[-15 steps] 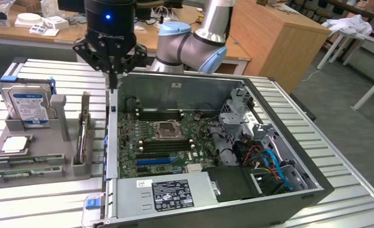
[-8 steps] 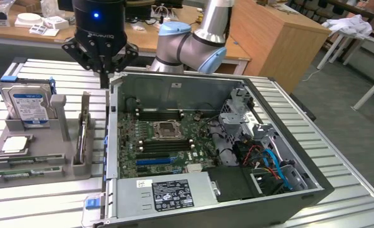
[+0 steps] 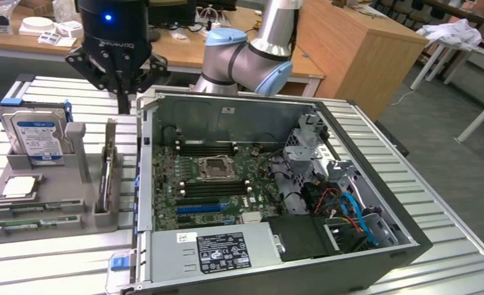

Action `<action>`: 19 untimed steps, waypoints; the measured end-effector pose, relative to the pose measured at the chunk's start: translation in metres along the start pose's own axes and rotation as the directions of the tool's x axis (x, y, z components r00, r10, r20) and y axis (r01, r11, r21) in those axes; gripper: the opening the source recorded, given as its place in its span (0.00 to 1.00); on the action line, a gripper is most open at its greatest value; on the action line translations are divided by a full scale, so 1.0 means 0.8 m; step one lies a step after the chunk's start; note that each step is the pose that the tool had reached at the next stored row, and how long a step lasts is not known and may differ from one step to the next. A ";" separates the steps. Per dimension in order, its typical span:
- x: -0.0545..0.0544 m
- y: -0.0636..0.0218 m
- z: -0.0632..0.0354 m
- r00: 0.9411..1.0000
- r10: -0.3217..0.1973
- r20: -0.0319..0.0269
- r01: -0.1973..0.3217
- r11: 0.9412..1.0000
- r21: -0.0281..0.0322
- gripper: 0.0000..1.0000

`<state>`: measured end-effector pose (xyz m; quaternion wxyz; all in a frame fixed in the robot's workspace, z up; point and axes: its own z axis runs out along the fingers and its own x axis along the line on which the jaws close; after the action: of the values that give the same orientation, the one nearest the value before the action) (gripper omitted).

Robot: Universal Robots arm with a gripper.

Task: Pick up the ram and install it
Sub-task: 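Reach for the ram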

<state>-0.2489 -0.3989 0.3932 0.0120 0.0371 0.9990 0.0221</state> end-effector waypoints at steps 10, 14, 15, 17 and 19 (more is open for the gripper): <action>0.028 -0.002 -0.001 1.000 0.000 0.000 0.000 1.000 0.000 0.11; 0.037 -0.003 -0.001 1.000 0.000 -0.001 0.000 1.000 0.000 0.11; 0.040 -0.003 -0.001 1.000 0.000 -0.001 0.000 1.000 0.000 0.11; 0.046 -0.003 -0.001 1.000 0.000 -0.001 0.000 1.000 0.000 0.11; 0.051 -0.004 -0.001 1.000 0.000 -0.001 0.000 1.000 0.000 0.11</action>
<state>-0.2899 -0.3989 0.3932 0.0116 0.0371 0.9990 0.0220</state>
